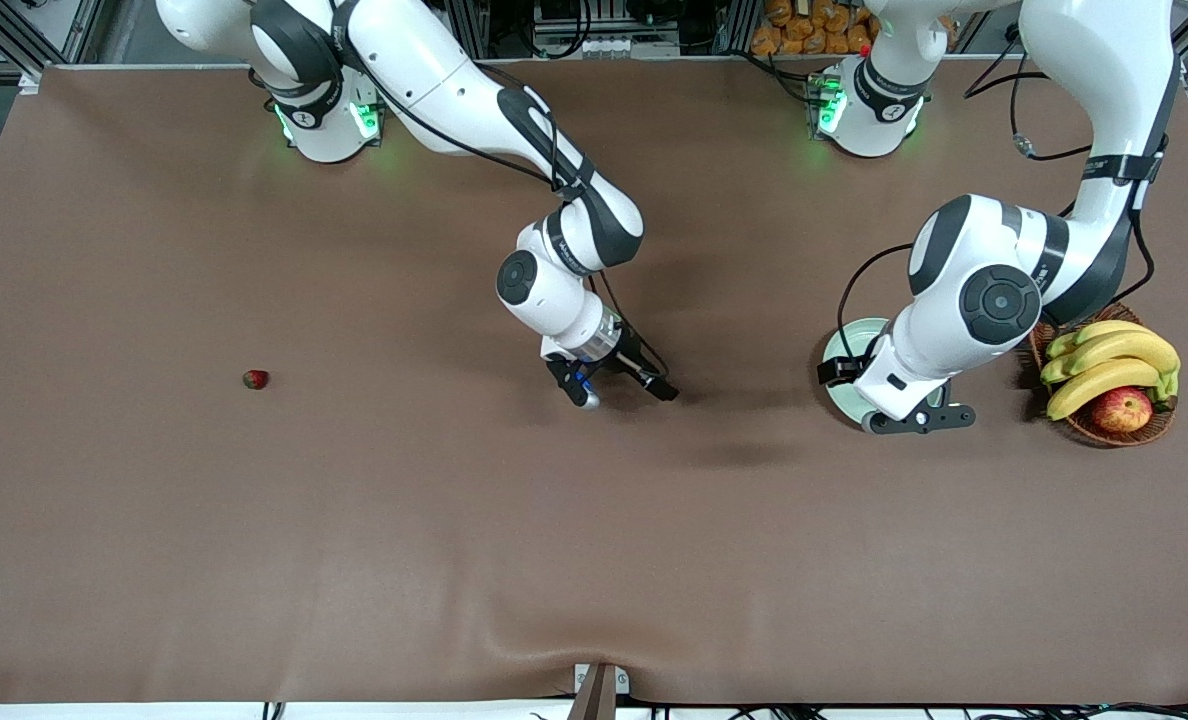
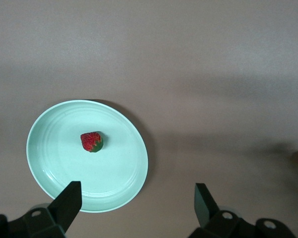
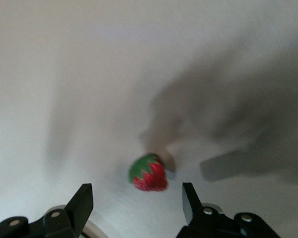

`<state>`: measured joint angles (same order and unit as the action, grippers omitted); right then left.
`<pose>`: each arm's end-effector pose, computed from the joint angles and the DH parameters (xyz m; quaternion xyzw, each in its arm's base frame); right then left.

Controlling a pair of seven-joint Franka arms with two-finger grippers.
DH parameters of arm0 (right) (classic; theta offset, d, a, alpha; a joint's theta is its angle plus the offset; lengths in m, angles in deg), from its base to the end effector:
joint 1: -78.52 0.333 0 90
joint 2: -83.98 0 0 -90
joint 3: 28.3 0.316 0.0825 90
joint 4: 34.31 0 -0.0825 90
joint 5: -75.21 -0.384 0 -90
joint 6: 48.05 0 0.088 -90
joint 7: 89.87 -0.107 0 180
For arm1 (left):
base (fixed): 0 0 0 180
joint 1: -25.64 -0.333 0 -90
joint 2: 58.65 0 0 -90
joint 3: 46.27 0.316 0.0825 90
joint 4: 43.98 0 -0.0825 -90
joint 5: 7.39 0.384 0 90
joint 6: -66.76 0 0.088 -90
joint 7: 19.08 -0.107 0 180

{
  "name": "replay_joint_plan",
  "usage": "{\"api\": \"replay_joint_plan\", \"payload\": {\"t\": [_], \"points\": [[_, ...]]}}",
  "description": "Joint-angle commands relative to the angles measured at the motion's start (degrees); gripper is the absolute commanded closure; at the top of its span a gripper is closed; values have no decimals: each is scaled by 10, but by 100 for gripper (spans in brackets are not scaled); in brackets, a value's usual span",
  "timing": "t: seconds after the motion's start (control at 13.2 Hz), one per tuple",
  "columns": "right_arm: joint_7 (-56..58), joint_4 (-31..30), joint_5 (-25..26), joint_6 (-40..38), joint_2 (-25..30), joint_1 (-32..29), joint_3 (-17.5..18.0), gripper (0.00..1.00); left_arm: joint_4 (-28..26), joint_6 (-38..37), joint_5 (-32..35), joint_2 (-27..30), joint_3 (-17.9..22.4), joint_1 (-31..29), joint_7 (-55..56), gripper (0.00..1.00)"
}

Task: Collect all strawberries into plate
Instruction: 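Set the second strawberry down mid-table with the right gripper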

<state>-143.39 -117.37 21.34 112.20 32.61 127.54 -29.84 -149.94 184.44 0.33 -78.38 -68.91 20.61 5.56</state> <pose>0.5268 0.5252 0.1852 -0.8524 0.4203 0.0539 0.3063 0.5941 -0.1661 0.3420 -0.9979 -0.0334 0.0541 0.0125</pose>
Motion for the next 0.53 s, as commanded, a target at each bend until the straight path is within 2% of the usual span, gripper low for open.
{"api": "replay_joint_plan", "payload": {"t": [0.0,0.08,0.23,0.38,0.45], "points": [[9,1,3,-14,15,-33,-9,12,15,-11,-10,-7,-2,3,5,0],[21,-7,17,-40,23,-45,-15,11,20,-10,-10,-8,-2,5,5,0],[50,-12,94,-150,50,-100,-17,7,39,-10,-16,-24,-2,20,6,0],[64,-12,219,-251,75,-154,-17,0,62,-10,-17,-39,-1,43,28,0],[73,-13,292,-287,86,-178,-17,0,76,-10,-17,-50,-1,61,52,0]]}}
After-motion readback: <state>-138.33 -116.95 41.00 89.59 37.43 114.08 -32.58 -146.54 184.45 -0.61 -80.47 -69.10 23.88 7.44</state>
